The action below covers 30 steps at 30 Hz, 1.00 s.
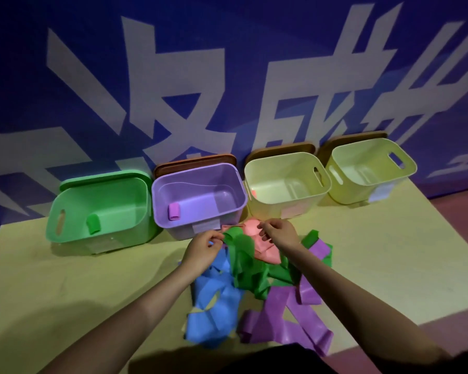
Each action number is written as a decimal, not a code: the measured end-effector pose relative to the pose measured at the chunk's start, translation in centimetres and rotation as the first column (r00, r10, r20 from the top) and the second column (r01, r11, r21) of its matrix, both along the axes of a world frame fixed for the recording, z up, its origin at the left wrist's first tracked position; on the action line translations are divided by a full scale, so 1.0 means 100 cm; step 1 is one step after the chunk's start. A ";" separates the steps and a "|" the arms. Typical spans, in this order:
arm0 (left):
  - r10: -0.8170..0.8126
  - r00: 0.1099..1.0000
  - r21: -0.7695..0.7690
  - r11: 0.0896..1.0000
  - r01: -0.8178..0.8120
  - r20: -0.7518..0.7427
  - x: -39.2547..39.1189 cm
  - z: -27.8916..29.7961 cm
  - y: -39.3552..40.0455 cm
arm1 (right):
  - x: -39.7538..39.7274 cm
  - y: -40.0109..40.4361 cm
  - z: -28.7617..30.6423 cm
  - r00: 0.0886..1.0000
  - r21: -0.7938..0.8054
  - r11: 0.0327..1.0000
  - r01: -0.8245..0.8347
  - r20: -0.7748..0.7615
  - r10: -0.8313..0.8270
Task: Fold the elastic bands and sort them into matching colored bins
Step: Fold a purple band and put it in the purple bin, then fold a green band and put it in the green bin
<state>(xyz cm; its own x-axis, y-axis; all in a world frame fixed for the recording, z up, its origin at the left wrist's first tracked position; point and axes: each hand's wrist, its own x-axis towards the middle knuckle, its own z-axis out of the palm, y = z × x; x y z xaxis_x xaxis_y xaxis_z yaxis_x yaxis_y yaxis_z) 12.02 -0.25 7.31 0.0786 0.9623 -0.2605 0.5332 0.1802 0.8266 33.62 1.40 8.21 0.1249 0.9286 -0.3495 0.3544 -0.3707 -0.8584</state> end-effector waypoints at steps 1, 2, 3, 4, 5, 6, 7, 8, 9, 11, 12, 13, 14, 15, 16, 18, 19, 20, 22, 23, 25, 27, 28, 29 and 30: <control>0.007 1.000 -0.013 1.000 -0.007 -0.010 0.008 -0.005 -0.002 | 0.012 -0.003 -0.002 0.999 -0.008 1.000 -0.015 0.030 0.015; 0.015 1.000 -0.021 1.000 -0.016 -0.019 0.016 -0.010 -0.004 | 0.024 -0.005 -0.004 0.997 -0.019 0.999 -0.038 0.073 0.040; 0.025 0.999 -0.031 0.999 -0.026 -0.025 0.025 -0.014 -0.006 | 0.036 -0.007 -0.006 0.988 -0.026 0.998 -0.064 0.136 0.067; 0.034 0.999 -0.051 0.998 -0.035 -0.024 0.035 -0.017 -0.008 | 0.048 -0.009 -0.007 0.973 -0.028 0.996 -0.083 0.212 0.087; 0.034 0.999 -0.068 0.997 -0.036 -0.031 0.045 -0.021 -0.010 | 0.061 -0.011 -0.009 0.953 -0.016 0.995 -0.098 0.285 0.099; 0.034 0.999 -0.083 0.996 -0.037 -0.043 0.055 -0.025 -0.012 | 0.073 -0.013 -0.011 0.931 0.009 0.993 -0.120 0.349 0.109; 0.032 0.998 -0.092 0.995 -0.037 -0.054 0.065 -0.030 -0.013 | 0.086 -0.015 -0.013 0.903 0.034 0.988 -0.151 0.412 0.124; 0.036 0.998 -0.102 0.994 -0.041 -0.057 0.076 -0.033 -0.014 | 0.097 -0.016 -0.016 0.866 0.045 0.981 -0.187 0.479 0.143; 0.037 0.998 -0.113 0.993 -0.043 -0.055 0.087 -0.036 -0.014 | 0.109 -0.018 -0.020 0.828 0.028 0.977 -0.213 0.536 0.165; 0.028 0.999 -0.130 0.991 -0.032 -0.034 0.109 -0.042 -0.015 | 0.129 -0.020 -0.029 0.771 -0.027 0.975 -0.219 0.608 0.190; 0.025 0.999 -0.148 0.989 -0.028 -0.024 0.121 -0.044 -0.017 | 0.139 -0.021 -0.035 0.765 -0.056 0.978 -0.202 0.614 0.193; 0.021 1.000 -0.164 0.986 -0.023 -0.013 0.134 -0.046 -0.018 | 0.146 -0.022 -0.040 0.777 -0.084 0.981 -0.175 0.600 0.191; 0.023 1.000 -0.187 0.982 -0.021 0.004 0.147 -0.048 -0.020 | 0.152 -0.022 -0.046 0.808 -0.118 0.983 -0.139 0.561 0.182; 0.033 0.999 -0.211 0.977 -0.028 0.020 0.159 -0.051 -0.021 | 0.157 -0.022 -0.052 0.845 -0.155 0.982 -0.105 0.507 0.171; 0.050 0.998 -0.244 0.969 -0.041 0.031 0.170 -0.053 -0.021 | 0.161 -0.022 -0.056 0.880 -0.191 0.978 -0.084 0.446 0.163; 0.089 0.994 -0.313 0.947 -0.066 0.061 0.189 -0.055 -0.019 | 0.166 -0.021 -0.063 0.923 -0.237 0.967 -0.090 0.344 0.170; 0.115 0.990 -0.342 0.936 -0.081 0.080 0.196 -0.054 -0.018 | 0.168 -0.021 -0.065 0.935 -0.246 0.964 -0.097 0.309 0.173; 0.148 0.985 -0.366 0.925 -0.104 0.093 0.201 -0.055 -0.015 | 0.169 -0.020 -0.067 0.946 -0.250 0.963 -0.101 0.275 0.170; 0.175 0.980 -0.389 0.913 -0.124 0.098 0.210 -0.055 -0.009 | 0.169 -0.019 -0.070 0.966 -0.253 0.963 -0.098 0.208 0.153; 0.167 0.982 -0.389 0.913 -0.122 0.084 0.213 -0.055 -0.006 | 0.169 -0.019 -0.072 0.973 -0.251 0.963 -0.095 0.181 0.143; 0.159 0.987 -0.401 0.906 -0.132 0.034 0.219 -0.059 -0.001 | 0.170 -0.021 -0.076 0.981 -0.239 0.967 -0.090 0.147 0.127; 0.138 0.990 -0.403 0.905 -0.135 -0.021 0.225 -0.062 0.002 | 0.173 -0.025 -0.077 0.988 -0.209 0.975 -0.075 0.118 0.101; 0.130 0.991 -0.405 0.904 -0.134 -0.038 0.228 -0.062 0.003 | 0.174 -0.027 -0.077 0.992 -0.181 0.982 -0.061 0.095 0.080; 0.135 0.990 -0.413 0.900 -0.137 -0.034 0.232 -0.061 0.003 | 0.175 -0.030 -0.077 0.997 -0.143 0.989 -0.045 0.058 0.054; 0.157 0.987 -0.424 0.893 -0.148 -0.013 0.235 -0.062 0.003 | 0.176 -0.032 -0.076 1.000 -0.108 0.994 -0.029 0.010 0.030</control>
<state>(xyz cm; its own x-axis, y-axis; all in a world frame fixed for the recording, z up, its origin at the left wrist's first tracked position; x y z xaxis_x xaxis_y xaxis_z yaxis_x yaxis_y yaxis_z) 35.52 0.07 1.11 -0.0501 0.7623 -0.6453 0.4539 0.5929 0.6651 51.24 -1.83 0.58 0.1031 0.8889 -0.4463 0.3764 -0.4502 -0.8097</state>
